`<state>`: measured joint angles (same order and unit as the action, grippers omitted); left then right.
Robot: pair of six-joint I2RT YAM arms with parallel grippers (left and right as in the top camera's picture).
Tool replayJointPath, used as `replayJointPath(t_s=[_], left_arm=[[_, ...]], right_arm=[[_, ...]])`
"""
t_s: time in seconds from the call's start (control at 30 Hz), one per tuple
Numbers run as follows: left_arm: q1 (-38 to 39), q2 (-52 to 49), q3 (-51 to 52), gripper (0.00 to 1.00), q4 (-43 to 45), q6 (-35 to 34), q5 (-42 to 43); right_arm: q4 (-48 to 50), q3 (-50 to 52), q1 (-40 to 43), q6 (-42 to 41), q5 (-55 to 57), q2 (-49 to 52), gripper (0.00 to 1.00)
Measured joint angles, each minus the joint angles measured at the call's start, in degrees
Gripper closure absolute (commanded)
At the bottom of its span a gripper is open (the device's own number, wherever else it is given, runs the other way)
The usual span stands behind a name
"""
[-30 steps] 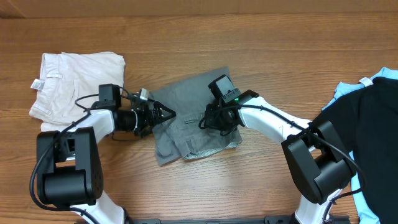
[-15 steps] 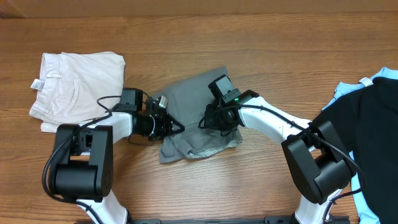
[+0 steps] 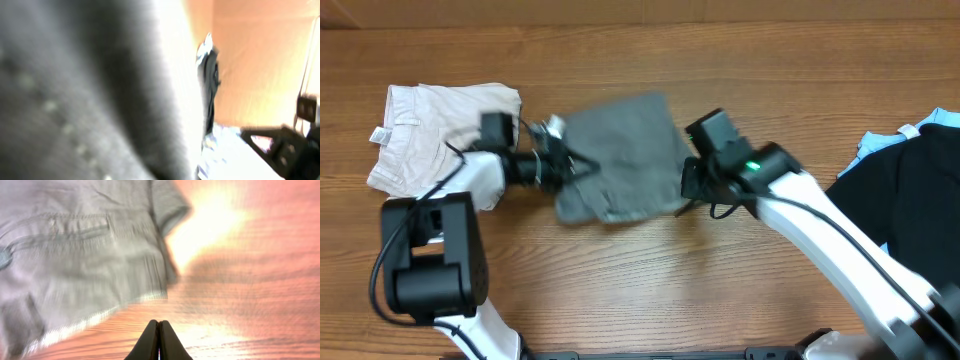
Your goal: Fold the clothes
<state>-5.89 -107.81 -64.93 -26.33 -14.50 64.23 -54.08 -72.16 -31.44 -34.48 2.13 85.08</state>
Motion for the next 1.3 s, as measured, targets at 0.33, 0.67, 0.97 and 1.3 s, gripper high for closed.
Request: replayJointPath(t_s=[0.33,0.67,0.97,1.3], left_arm=[[-14.3,6.8,-18.6,0.96,6.0,-9.0,-9.9],[-28.6,2.5,-17.2,0.96,5.4,-21.8,-22.5],[-27.1,-1.8,-1.2,0.96,11.8,-32.8,-24.5],[-28.7,-1.6,0.9,0.81,13.7,-34.8,-21.7]], right_arm=[[-2.1,-0.6,0.0,0.0,1.3,-5.7,0.96],[-5.3,-0.6,0.0,0.0,1.3,-5.7,0.96],[-5.1,-0.6,0.0,-0.2,1.3,-5.7,0.95],[-5.7,-0.6,0.0,-0.3,1.3,-5.7,0.95]])
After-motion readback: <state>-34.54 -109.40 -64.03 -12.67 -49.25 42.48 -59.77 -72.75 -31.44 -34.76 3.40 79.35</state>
